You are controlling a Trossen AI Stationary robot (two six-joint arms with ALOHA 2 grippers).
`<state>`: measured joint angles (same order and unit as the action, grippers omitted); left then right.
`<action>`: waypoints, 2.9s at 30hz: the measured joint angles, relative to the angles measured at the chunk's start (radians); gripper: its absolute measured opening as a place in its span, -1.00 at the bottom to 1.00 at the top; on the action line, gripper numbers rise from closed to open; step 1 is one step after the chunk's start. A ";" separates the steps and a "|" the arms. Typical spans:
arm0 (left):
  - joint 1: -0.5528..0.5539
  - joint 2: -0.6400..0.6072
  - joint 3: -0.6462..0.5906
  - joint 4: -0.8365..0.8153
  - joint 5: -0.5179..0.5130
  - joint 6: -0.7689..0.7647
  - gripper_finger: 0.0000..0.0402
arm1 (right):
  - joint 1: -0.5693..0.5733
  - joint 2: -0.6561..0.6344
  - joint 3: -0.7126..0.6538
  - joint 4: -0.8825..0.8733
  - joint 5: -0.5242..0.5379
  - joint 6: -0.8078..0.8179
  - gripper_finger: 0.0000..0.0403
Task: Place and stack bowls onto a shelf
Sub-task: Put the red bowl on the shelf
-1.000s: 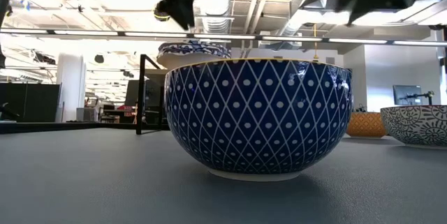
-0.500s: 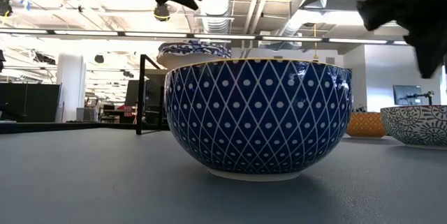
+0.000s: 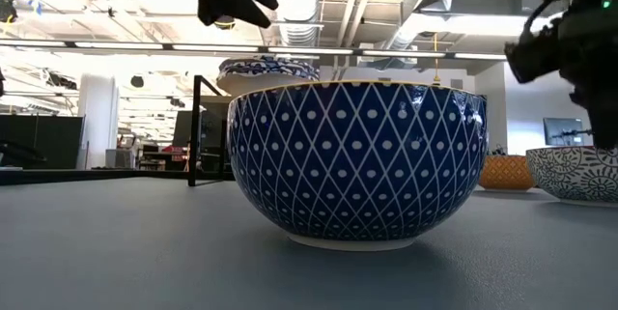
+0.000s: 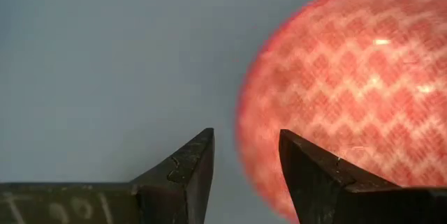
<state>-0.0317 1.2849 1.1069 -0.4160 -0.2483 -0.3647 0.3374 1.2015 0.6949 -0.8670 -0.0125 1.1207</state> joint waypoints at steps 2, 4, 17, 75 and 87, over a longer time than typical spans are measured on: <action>-0.023 -0.001 0.000 0.001 -0.020 -0.001 -0.14 | -0.003 0.013 -0.015 -0.001 0.012 0.002 -0.12; -0.038 -0.001 0.000 -0.001 -0.040 -0.003 -0.14 | -0.008 0.025 -0.016 -0.010 0.020 -0.017 -0.20; -0.052 -0.001 0.000 -0.023 -0.053 -0.091 -0.14 | 0.019 0.073 -0.013 -0.016 0.053 -0.104 -0.80; -0.153 0.105 0.002 0.009 -0.107 -0.220 -0.14 | -0.546 0.285 0.754 -0.193 0.269 -1.028 -0.81; -0.185 0.110 0.001 -0.259 -0.224 -0.446 -0.14 | -0.754 0.519 0.940 -0.188 0.181 -1.311 -0.81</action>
<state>-0.2169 1.3945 1.1076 -0.6749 -0.4720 -0.8108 -0.4168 1.7203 1.6352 -1.0546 0.1680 -0.1906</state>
